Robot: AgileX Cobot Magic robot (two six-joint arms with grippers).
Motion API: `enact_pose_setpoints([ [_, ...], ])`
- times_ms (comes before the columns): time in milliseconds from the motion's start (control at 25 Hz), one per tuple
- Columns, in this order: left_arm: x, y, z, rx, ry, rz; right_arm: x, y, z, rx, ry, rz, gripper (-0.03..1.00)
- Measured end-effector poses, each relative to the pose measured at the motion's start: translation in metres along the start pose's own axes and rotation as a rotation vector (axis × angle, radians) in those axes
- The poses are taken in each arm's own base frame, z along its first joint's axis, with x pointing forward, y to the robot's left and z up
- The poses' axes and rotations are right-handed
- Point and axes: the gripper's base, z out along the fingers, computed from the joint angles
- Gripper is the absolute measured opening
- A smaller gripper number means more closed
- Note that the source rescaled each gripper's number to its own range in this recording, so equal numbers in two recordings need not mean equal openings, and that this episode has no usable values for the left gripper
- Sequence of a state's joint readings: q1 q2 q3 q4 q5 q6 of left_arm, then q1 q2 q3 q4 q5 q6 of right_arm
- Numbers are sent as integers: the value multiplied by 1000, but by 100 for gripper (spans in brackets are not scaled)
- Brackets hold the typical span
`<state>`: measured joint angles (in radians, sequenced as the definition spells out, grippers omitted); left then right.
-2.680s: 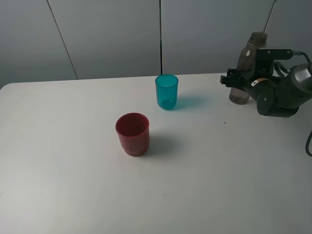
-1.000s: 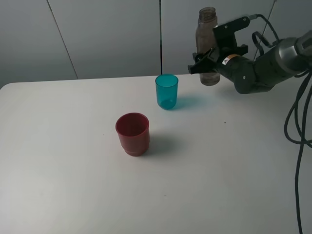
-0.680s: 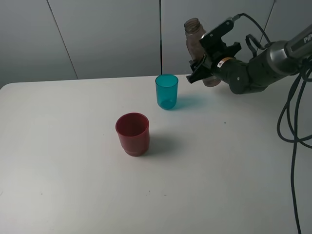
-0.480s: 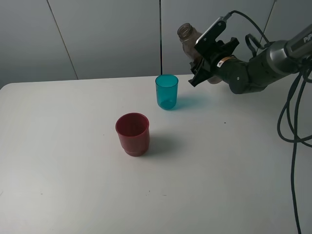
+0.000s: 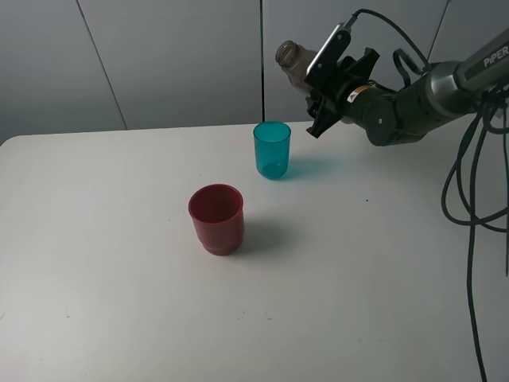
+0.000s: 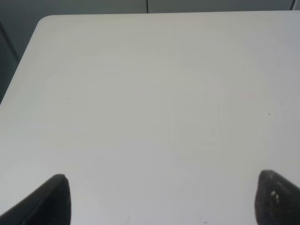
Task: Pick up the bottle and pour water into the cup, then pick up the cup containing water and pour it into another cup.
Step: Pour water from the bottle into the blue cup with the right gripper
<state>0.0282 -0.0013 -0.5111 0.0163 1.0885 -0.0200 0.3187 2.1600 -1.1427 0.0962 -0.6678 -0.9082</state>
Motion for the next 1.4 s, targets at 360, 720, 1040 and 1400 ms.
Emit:
enact_pose_setpoints([
  [360, 0, 0, 0, 0, 0, 0, 7, 9, 6, -25, 17, -209, 1],
  [720, 0, 0, 0, 0, 0, 0, 8, 8, 7, -21, 20, -435, 1],
  [1040, 0, 0, 0, 0, 0, 0, 9, 6, 7, -5, 36, -541, 1],
  [1400, 0, 0, 0, 0, 0, -2, 8, 5, 7, 8, 31, -622, 1],
])
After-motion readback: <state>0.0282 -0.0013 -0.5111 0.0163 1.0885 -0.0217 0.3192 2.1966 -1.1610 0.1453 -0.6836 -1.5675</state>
